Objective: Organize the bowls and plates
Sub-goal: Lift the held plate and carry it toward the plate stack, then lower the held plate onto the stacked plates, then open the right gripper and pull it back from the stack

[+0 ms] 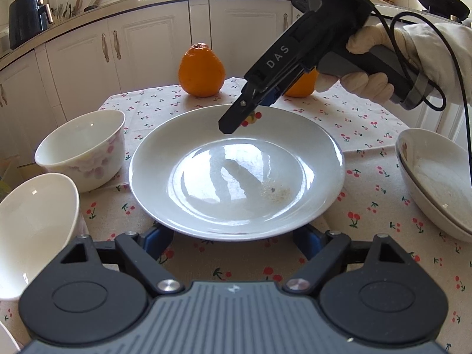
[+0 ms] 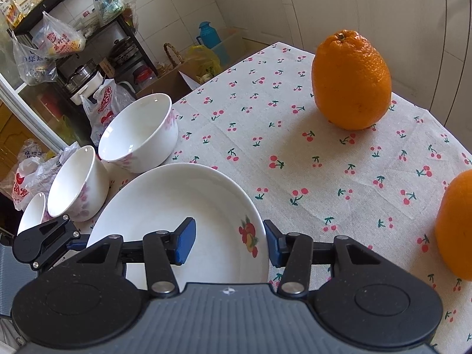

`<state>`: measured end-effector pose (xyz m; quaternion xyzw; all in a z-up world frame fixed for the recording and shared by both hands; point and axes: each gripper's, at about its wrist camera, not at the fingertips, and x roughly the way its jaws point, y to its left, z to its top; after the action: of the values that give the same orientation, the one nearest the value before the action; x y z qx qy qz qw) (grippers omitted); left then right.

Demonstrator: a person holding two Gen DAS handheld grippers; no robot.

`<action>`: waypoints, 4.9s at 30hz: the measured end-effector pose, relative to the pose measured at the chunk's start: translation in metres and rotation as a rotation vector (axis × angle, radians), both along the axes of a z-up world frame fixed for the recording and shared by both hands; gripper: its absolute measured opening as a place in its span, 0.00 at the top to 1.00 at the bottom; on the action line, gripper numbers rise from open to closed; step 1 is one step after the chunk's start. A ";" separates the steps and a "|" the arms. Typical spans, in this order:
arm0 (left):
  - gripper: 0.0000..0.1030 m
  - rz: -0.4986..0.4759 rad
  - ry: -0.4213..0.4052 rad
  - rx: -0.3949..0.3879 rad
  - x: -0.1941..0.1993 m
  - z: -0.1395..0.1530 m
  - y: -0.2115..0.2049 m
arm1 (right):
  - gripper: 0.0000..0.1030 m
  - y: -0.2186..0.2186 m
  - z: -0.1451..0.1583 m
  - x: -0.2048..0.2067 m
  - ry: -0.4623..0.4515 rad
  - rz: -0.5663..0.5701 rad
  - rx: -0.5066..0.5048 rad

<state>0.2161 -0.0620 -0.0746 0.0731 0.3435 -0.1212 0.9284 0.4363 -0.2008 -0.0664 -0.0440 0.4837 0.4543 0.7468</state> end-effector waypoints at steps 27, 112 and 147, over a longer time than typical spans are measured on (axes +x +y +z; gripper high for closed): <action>0.16 -0.136 -0.010 0.041 -0.045 0.034 -0.020 | 0.47 -0.051 0.044 -0.071 -0.056 -0.095 0.053; 0.13 -0.588 0.077 -0.032 -0.061 0.032 -0.117 | 0.18 -0.225 0.038 -0.207 -0.106 -0.556 -0.037; 0.08 -0.343 -0.088 0.000 -0.147 0.055 0.030 | 0.00 -0.017 0.056 -0.318 -0.505 -0.507 -0.164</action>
<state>0.0690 -0.0324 -0.0192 0.1358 0.2852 -0.2745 0.9082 0.1180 -0.2177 -0.0102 -0.0931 0.3145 0.1891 0.9256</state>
